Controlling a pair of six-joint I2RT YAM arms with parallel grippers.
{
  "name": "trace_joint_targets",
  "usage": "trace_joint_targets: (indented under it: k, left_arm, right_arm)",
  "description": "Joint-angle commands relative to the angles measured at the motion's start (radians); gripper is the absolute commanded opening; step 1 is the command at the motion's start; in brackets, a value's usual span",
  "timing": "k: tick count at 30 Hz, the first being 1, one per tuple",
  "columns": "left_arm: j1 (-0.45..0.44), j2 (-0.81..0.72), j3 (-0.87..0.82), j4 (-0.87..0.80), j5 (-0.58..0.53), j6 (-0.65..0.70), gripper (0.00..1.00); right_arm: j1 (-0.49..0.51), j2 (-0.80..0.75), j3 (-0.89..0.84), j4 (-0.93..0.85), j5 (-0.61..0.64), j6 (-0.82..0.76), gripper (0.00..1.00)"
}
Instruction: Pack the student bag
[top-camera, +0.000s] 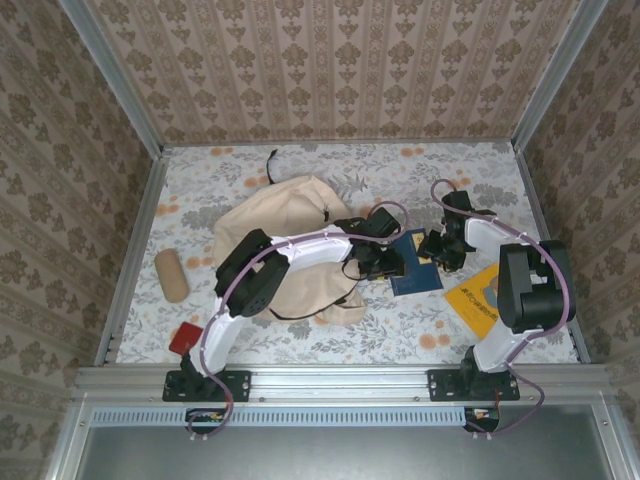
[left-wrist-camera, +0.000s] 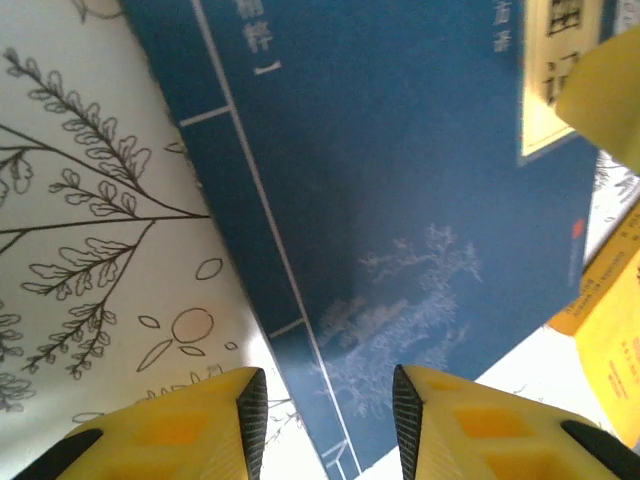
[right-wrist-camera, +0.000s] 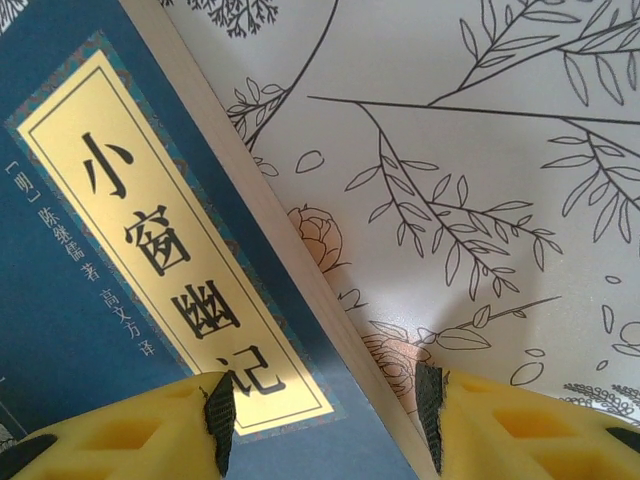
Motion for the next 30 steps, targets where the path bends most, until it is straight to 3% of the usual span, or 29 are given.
trace_joint_targets:
  k: [1, 12, 18, 30]
  left_arm:
    - [0.001, 0.027, 0.026, 0.013, 0.009, -0.042, 0.38]
    - [0.003, 0.061, 0.04, -0.008, 0.01, -0.027, 0.27]
    - [0.001, 0.065, 0.029, -0.006, 0.009, -0.025, 0.27]
    - [0.002, 0.06, 0.017, -0.002, 0.012, -0.024, 0.26]
  right_arm:
    - [0.005, 0.003, 0.008, -0.044, -0.016, -0.022, 0.55]
    - [0.094, -0.101, 0.0, -0.115, -0.064, -0.026, 0.53]
    - [0.142, -0.182, 0.011, -0.164, -0.029, -0.013, 0.52]
    - [0.142, -0.226, 0.02, -0.186, -0.012, -0.016, 0.43]
